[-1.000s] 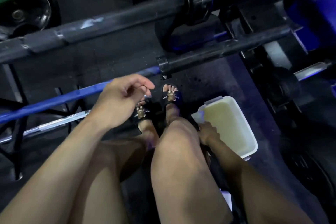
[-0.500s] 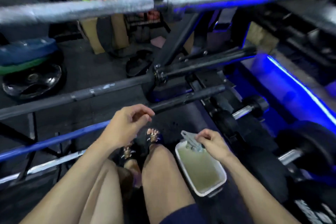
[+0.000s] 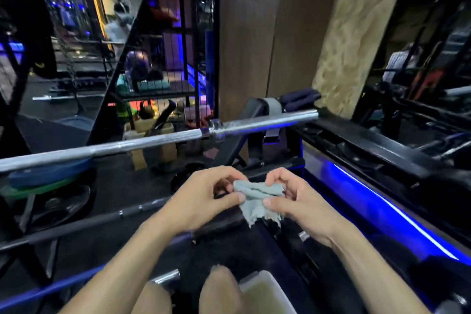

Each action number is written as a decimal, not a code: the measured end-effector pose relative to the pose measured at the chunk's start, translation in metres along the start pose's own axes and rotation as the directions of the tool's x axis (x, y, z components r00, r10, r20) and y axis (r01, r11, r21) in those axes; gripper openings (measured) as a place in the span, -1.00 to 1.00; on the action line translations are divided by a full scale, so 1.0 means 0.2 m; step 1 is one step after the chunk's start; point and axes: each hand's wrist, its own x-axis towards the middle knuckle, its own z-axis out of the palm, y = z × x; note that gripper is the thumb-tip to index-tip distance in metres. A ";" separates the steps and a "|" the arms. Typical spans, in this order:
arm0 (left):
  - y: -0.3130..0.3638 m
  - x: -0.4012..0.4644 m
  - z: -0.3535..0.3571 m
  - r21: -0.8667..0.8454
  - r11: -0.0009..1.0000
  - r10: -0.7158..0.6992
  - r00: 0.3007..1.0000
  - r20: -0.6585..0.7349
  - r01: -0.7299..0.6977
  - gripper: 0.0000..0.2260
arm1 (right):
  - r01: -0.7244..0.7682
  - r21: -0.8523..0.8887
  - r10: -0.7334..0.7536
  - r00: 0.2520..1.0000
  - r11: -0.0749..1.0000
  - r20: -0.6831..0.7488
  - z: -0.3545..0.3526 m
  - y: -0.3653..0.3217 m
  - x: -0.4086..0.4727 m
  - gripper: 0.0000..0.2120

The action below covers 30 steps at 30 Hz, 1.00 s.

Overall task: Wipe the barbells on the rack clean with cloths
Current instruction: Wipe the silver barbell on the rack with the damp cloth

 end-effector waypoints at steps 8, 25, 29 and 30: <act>0.03 0.25 0.05 -0.370 0.924 -0.103 0.995 -0.001 0.095 -0.84 | 0.011 0.054 -0.008 0.998 0.998 -0.058 -0.08 0.04 0.11 -0.60; -0.31 0.80 0.03 0.251 0.961 0.153 0.979 -0.133 -0.116 -0.85 | 0.060 0.257 0.104 0.809 0.965 -0.579 -0.69 0.29 0.55 -0.78; -0.36 0.94 -0.10 0.503 0.848 0.283 0.945 -0.167 -0.165 -0.82 | 0.057 0.137 0.073 0.622 0.989 -0.780 -1.00 0.30 0.75 -0.90; -0.37 0.97 -0.13 0.545 0.825 0.285 0.943 -0.172 -0.150 -0.78 | 0.059 0.089 0.038 0.581 0.994 -0.813 -1.09 0.29 0.81 -0.89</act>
